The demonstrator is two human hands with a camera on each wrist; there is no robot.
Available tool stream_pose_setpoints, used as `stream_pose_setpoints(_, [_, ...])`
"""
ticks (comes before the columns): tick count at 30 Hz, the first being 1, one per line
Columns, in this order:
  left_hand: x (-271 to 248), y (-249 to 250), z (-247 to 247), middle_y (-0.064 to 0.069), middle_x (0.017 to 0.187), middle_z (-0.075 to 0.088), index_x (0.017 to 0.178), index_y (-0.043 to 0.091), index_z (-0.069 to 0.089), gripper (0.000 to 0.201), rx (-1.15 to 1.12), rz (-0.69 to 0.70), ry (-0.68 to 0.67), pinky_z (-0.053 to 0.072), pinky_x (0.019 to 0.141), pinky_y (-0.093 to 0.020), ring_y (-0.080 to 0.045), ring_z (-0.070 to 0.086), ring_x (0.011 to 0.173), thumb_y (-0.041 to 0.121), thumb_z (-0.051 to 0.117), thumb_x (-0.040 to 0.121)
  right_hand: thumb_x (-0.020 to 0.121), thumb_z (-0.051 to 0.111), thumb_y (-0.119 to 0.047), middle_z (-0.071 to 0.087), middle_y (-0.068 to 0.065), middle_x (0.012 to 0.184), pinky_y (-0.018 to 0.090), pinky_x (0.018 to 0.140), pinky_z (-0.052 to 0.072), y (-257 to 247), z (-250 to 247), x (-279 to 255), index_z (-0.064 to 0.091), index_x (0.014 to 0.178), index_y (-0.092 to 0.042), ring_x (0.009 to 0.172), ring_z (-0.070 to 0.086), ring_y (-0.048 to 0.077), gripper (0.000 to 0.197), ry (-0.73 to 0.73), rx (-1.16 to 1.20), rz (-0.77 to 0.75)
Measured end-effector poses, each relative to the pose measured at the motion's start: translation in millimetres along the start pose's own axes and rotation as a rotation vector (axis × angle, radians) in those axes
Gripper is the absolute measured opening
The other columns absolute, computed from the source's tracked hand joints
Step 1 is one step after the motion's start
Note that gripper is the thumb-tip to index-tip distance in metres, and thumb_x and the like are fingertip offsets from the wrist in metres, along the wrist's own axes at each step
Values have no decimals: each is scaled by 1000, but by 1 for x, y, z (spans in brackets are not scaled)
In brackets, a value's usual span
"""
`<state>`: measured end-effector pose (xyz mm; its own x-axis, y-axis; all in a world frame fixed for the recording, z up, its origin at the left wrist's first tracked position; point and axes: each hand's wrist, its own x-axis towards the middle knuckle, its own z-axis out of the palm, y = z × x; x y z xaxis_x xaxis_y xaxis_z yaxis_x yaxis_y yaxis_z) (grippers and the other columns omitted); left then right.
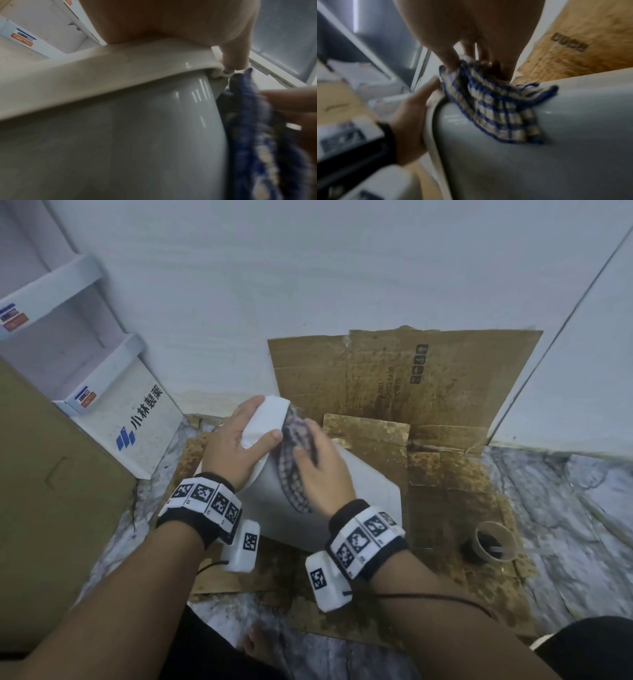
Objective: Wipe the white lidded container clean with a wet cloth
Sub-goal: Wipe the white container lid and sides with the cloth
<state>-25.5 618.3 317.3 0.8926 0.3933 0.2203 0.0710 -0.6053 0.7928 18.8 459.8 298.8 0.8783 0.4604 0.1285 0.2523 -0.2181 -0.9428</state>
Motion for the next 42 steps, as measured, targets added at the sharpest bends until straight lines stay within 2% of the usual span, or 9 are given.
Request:
stream_pose_setpoints(3, [-1, 3, 4, 27, 135, 37, 142, 36, 40, 67, 13, 22, 8, 35, 102, -28, 1, 39, 120, 58, 53, 81, 96, 36, -31, 19, 2, 160, 44, 120, 18, 15, 16, 13, 18, 154, -22, 148, 13, 19, 61, -109, -294, -54])
stream_pose_setpoints(6, [0, 2, 4, 27, 135, 37, 142, 35, 40, 69, 18, 30, 14, 34, 100, -27, 1, 39, 121, 62, 49, 79, 90, 31, -36, 7, -1, 162, 43, 122, 7, 21, 11, 21, 16, 153, -26, 149, 1, 17, 66, -161, -294, -31])
stream_pose_setpoints(9, [1, 2, 2, 27, 136, 38, 141, 36, 40, 69, 11, 25, 12, 35, 98, -26, 0, 40, 121, 63, 50, 78, 88, 31, -34, 17, -3, 160, 42, 121, 10, 28, 3, 24, 24, 150, -28, 148, 10, 14, 63, -148, -190, -29])
stream_pose_setpoints(15, [-2, 9, 7, 33, 130, 35, 140, 35, 42, 68, 22, 68, 15, 24, 84, 1, 16, 34, 112, 61, 54, 78, 88, 28, -43, 22, 3, 158, 43, 118, 16, 37, -5, 47, 25, 150, -24, 145, 19, 21, 65, -107, -349, -11])
stream_pose_setpoints(22, [-1, 6, 7, 29, 135, 38, 140, 36, 41, 73, 13, 45, -3, 35, 95, -21, 7, 38, 119, 65, 51, 74, 87, 32, -55, 32, 1, 151, 43, 112, 24, 51, -13, 62, 30, 146, -36, 137, 32, 25, 62, -131, -375, 9])
stream_pose_setpoints(28, [-4, 4, 5, 29, 132, 39, 139, 43, 38, 68, 33, 11, 10, 38, 91, -29, -3, 42, 117, 64, 48, 75, 99, 36, -48, 35, 6, 150, 43, 113, 24, 84, -33, 58, 36, 146, -27, 138, 33, 26, 52, -128, -439, 134])
stream_pose_setpoints(35, [-3, -1, 2, 21, 132, 44, 138, 42, 41, 62, -30, -26, 64, 31, 85, -7, 0, 43, 118, 58, 49, 78, 96, 36, -53, 37, 4, 148, 43, 114, 24, 138, -63, 37, 40, 143, -29, 137, 34, 29, 52, -71, -482, 301])
stream_pose_setpoints(38, [0, -4, 0, 17, 137, 46, 137, 46, 41, 61, -36, -55, 70, 31, 85, -5, -2, 44, 120, 60, 49, 78, 92, 34, -59, 34, 5, 150, 44, 115, 22, 156, -74, 30, 39, 143, -31, 138, 31, 30, 59, -51, -457, 371])
stream_pose_setpoints(42, [7, -2, 2, 15, 139, 45, 141, 38, 42, 60, -51, -69, 60, 30, 84, -1, -2, 43, 122, 49, 51, 83, 94, 37, -55, 33, 10, 151, 44, 116, 20, 174, -79, 23, 41, 143, -30, 139, 30, 30, 54, 33, -422, 432])
